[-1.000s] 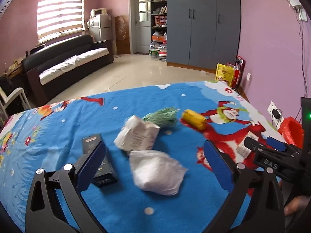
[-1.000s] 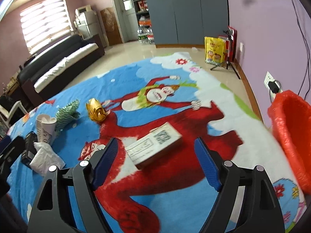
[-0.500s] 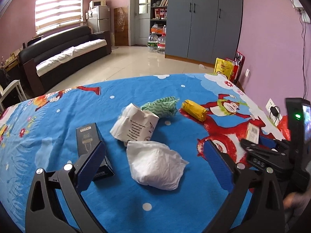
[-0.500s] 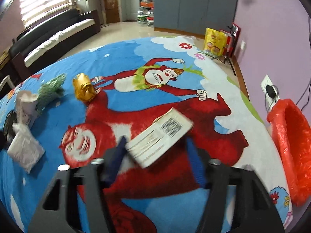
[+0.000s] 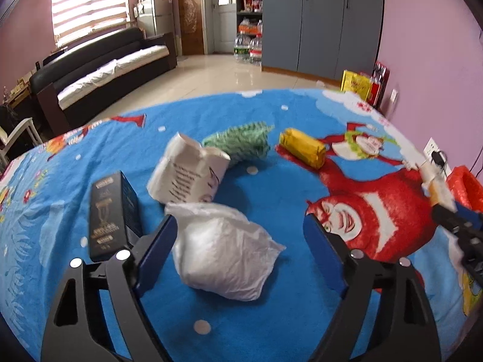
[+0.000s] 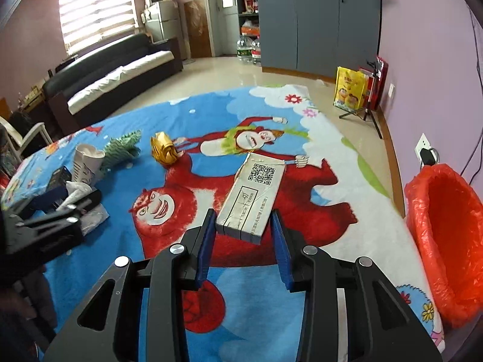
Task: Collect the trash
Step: 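Grasp the white plastic bag with the left tool, then carry the box and plastic bag with both tools over the red bin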
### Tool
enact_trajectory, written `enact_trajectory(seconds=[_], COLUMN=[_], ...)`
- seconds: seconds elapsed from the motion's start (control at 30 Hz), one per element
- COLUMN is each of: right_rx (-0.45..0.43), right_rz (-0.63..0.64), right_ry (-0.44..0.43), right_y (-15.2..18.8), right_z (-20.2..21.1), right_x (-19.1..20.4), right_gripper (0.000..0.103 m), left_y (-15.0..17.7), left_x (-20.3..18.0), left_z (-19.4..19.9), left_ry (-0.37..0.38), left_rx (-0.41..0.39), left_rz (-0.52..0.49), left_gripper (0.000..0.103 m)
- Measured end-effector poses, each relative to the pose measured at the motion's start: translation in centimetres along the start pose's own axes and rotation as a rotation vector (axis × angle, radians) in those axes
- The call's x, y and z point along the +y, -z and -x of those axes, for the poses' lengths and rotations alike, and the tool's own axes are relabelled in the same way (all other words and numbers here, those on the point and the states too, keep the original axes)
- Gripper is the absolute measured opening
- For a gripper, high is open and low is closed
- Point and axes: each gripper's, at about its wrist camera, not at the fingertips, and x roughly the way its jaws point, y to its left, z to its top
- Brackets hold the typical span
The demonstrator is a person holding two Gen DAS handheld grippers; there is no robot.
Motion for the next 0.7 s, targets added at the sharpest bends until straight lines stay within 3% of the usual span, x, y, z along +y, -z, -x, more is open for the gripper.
enact_trajectory(seconds=[0.1, 0.2, 0.23, 0.33, 0.7], right_rx=[-0.004, -0.01, -0.013, -0.026, -0.084], right_rz=[-0.002, -0.005, -0.005, -0.005, 0.028], right_ry=[0.006, 0.013, 0.014, 0.018, -0.002], right_y=[0.0, 0.0, 0.1, 0.1, 0.3], right_z=[0.4, 0.9, 1.1, 1.6, 2.9], right_x=[-0.9, -2.1, -2.3, -2.8, -2.9], right_gripper=[0.036, 0.036, 0.036, 0.036, 0.036], left_y=[0.4, 0.6, 0.5, 0.4, -0.9], left_x=[-0.2, -0.1, -0.1, -0.2, -3.2], left_z=[-0.7, -0.6, -0.4, 0.3, 4.5], left_ry=[-0.011, -0.009, -0.007, 0.023, 0.155], left_rx=[0.028, 0.018, 0.012, -0.006, -0.187], left_rz=[-0.007, -0.007, -0.006, 0.014, -0.006], left_gripper=[0.06, 0.021, 0.017, 0.01, 0.009])
